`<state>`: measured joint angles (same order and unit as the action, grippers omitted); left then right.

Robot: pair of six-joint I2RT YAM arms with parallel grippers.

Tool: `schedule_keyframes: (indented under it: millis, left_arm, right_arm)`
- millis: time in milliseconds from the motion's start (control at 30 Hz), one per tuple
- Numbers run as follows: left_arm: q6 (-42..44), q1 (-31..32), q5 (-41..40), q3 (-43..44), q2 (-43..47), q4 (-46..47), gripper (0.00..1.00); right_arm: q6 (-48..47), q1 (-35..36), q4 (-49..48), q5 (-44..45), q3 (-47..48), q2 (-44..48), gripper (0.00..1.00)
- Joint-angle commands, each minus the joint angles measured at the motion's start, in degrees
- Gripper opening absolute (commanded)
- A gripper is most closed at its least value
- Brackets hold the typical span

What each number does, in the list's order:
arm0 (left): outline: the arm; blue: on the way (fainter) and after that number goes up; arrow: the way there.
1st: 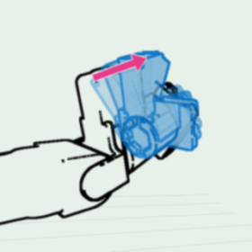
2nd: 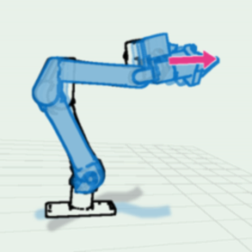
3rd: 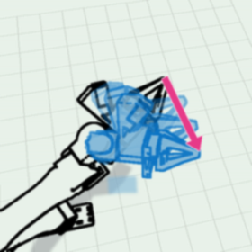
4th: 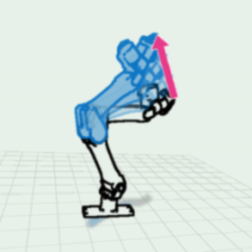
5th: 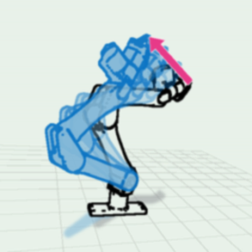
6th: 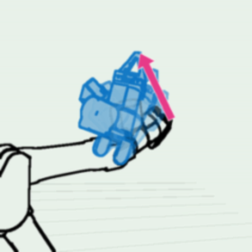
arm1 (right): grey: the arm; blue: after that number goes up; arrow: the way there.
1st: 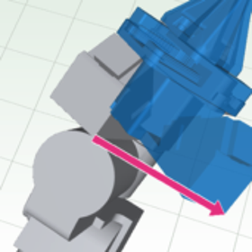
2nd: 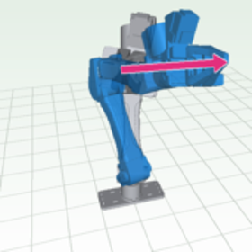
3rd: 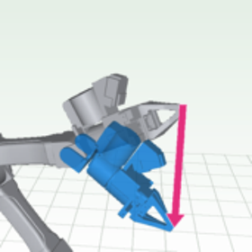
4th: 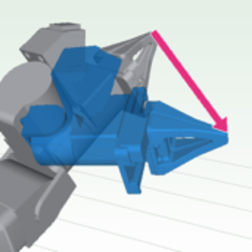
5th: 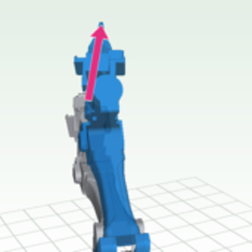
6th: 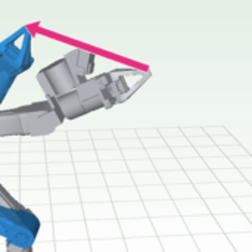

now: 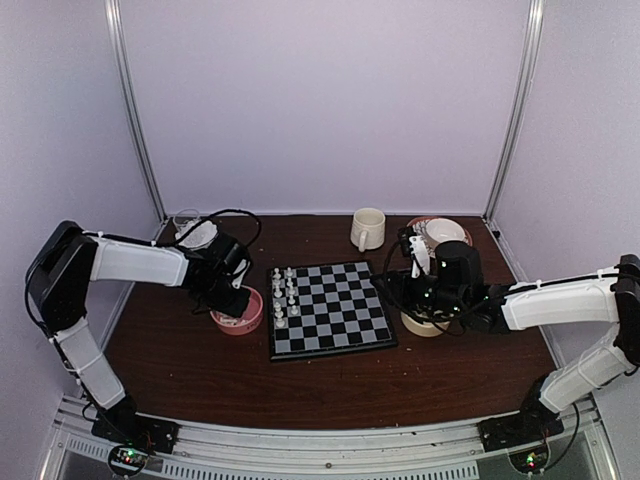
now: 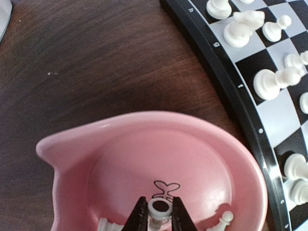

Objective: Set up the chess pieces on the board
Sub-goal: Pick up the pawn from the storage box, then pass from the left arm to the right

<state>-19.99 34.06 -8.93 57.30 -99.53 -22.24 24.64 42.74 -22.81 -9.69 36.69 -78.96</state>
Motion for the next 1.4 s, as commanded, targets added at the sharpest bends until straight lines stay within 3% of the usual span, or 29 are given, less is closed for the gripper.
schedule_keyframes:
  millis: [0,233,600,833,1000,1367]
  left_arm:
    - [0.52,-0.34,1.62,-2.71,5.46,3.8,0.12]
    - [0.37,-0.31,4.41,-5.92,11.0,7.0,0.12]
    - [0.95,-0.32,19.5,-9.7,17.38,13.28,0.13]
    - [1.35,-0.11,27.37,-12.01,18.29,19.74,0.12]
    - [1.01,1.89,28.56,-12.58,18.59,24.1,0.12]
    - [0.81,10.18,24.33,3.51,9.46,20.36,0.12]
  right_arm:
    - [0.0,-0.18,-0.5,-0.37,-0.34,0.83,0.38]
    - [-0.11,-0.2,-0.48,-0.37,-0.21,0.74,0.38]
    - [-0.3,-0.2,-0.74,-1.6,0.01,0.38,0.38]
    - [-0.13,-0.2,-1.5,-3.09,0.31,-0.85,0.38]
    - [-0.91,-0.2,-1.24,-3.42,0.43,-0.56,0.38]
    - [-1.4,-0.12,-1.7,-2.25,-0.51,1.29,0.4]
